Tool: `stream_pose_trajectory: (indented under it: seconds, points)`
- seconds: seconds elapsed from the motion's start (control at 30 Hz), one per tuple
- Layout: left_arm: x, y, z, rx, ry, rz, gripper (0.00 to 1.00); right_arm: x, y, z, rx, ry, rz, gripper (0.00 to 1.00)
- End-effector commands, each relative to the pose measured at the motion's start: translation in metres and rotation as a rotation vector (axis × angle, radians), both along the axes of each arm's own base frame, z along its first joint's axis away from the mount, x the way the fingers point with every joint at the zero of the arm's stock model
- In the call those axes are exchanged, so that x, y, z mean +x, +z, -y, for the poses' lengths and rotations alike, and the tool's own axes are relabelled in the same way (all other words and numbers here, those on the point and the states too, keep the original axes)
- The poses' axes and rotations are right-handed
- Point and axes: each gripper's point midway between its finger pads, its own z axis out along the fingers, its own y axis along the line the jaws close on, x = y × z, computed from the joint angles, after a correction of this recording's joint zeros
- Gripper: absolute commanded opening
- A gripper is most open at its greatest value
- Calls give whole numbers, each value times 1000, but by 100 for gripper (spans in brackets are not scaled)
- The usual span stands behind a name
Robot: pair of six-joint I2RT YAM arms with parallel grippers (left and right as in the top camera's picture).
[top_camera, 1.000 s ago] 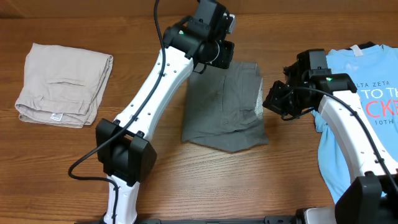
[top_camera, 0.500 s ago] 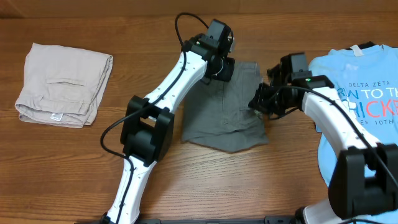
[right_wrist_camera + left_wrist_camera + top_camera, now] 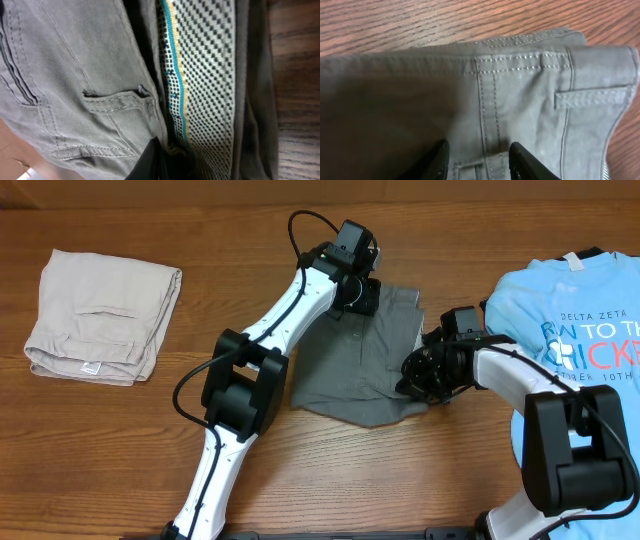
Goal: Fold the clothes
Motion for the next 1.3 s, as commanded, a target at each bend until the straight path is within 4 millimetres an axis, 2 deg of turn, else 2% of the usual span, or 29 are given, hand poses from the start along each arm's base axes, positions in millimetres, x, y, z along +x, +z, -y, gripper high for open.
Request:
stream_pose_trajectory:
  seconds: [0.0, 0.07, 0.13, 0.2, 0.27, 0.37, 0.5, 0.57, 0.67, 0.7, 0.73, 0.77, 0.8, 0.83, 0.87, 0.9, 1.0, 1.13, 1.27]
  points:
    - [1, -5, 10, -28, -5, 0, 41, -29, -28, 13, -84, -11, -96, 4]
    - [5, 11, 16, -63, -15, 23, 42, -28, -27, 13, -79, -11, -93, 4]
    - [8, 36, 18, -88, -19, 48, 45, -28, -26, 11, -66, -9, -93, 4]
    - [10, 72, 14, -97, -16, 82, 47, -26, -23, 8, -50, -7, -88, 4]
    - [6, 112, 4, -94, -3, 110, 44, -19, -11, 1, -7, 17, -60, 4]
    - [-15, 172, -15, -70, 17, 139, 35, -6, 25, -7, 34, 75, -7, 7]
    - [-52, 230, -41, -28, 40, 179, 29, 8, 83, -1, 6, 81, 52, 13]
    - [-70, 251, -53, -7, 50, 194, 26, 14, 114, 9, -33, 64, 82, 18]
    - [-93, 271, -69, 21, 94, 190, 25, 17, 147, 28, -117, 32, 120, 25]
    - [-103, 276, -75, 30, 107, 178, 24, 18, 157, 36, -150, 19, 129, 32]
    - [-111, 278, -79, 37, 117, 163, 24, 17, 164, 43, -175, 8, 135, 44]
    - [-117, 278, -82, 46, 128, 143, 23, 17, 170, 49, -201, -4, 137, 69]
    - [-126, 276, -84, 57, 130, 117, 23, 15, 175, 58, -234, -19, 135, 85]
    - [-133, 273, -84, 69, 129, 91, 22, 14, 178, 65, -260, -30, 131, 94]
    - [-140, 268, -84, 89, 117, 65, 22, 13, 179, 73, -289, -43, 124, 99]
    - [-145, 262, -83, 113, 108, 44, 22, 12, 178, 81, -315, -57, 117, 100]
    - [-156, 239, -82, 190, 93, -5, 4, 9, 176, 103, -371, -103, 93, 100]
    - [-168, 202, -80, 277, 134, -83, 4, 4, 175, 123, -380, -160, 57, 100]
    - [-182, 161, -76, 346, 158, -153, 4, 7, 175, 127, -381, -176, 68, 100]
